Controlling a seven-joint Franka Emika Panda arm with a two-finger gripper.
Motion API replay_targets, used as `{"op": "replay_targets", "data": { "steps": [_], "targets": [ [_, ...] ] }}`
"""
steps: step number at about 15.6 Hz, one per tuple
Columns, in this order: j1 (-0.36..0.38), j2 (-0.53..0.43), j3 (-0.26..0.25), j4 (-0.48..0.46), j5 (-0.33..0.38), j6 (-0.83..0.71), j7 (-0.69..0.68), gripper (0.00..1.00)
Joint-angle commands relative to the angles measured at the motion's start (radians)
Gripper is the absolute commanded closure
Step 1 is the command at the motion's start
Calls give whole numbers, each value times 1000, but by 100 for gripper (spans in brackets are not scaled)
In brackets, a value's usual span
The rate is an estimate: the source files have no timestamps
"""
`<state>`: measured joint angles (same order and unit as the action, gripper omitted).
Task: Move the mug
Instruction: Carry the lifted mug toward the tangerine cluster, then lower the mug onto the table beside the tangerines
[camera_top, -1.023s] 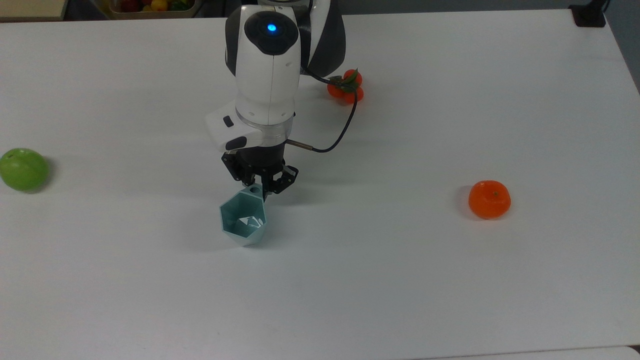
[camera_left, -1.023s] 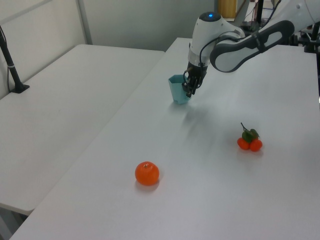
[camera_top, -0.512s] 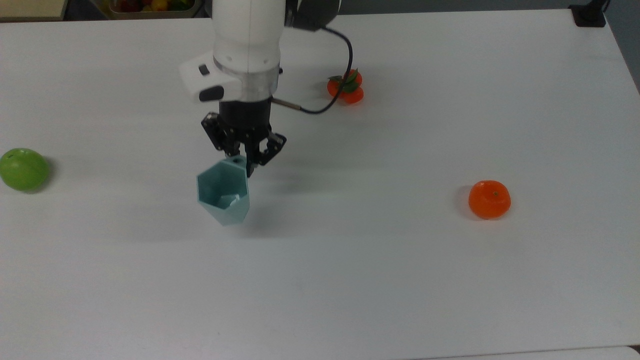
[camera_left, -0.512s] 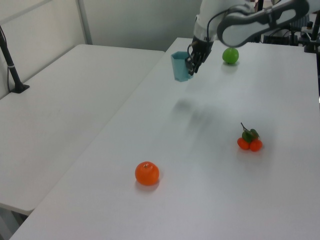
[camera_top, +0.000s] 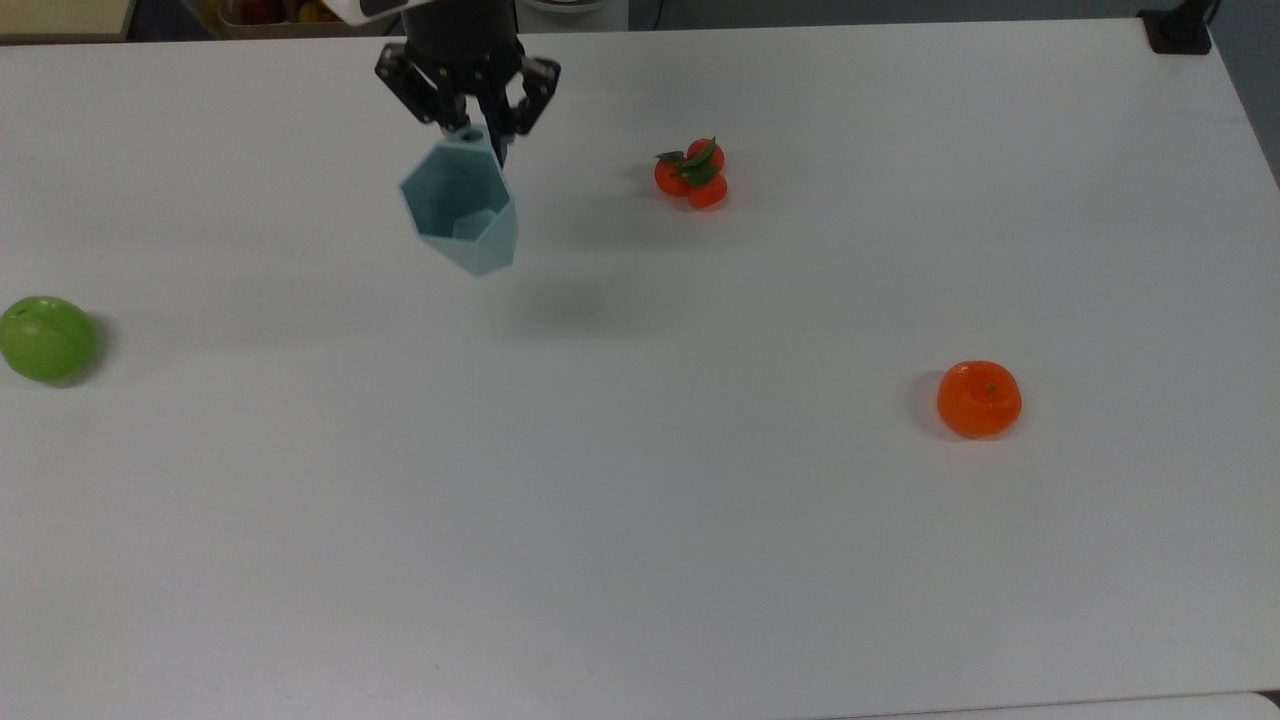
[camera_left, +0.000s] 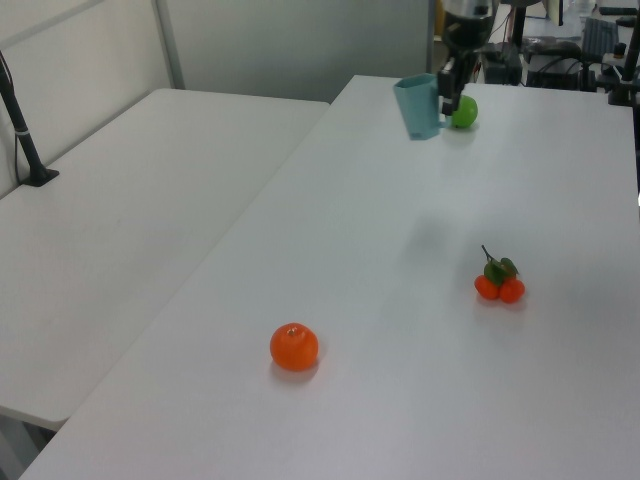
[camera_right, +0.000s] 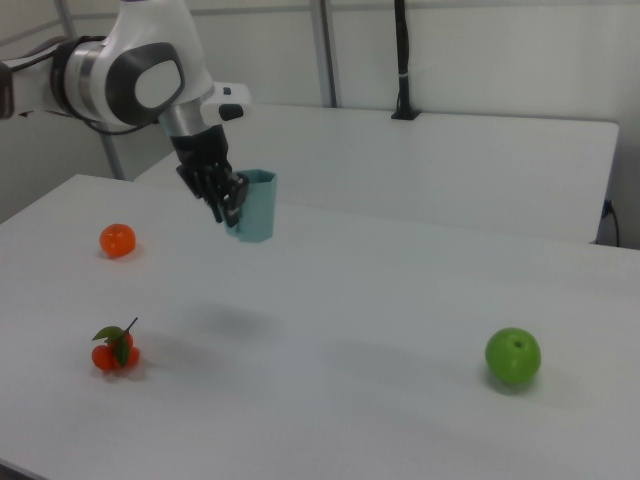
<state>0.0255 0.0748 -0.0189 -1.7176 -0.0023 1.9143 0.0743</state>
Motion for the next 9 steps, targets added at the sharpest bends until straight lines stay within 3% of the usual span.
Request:
{"op": "replay_targets", "data": {
  "steps": [1,5,9],
  "targets": [
    [-35,-205,5,-270,21,11,-186,100],
    [-58,-289,-32,-422,19,26,-375,100],
    [-78,-303,-32,-561,2,141,-395,100]
  ]
}}
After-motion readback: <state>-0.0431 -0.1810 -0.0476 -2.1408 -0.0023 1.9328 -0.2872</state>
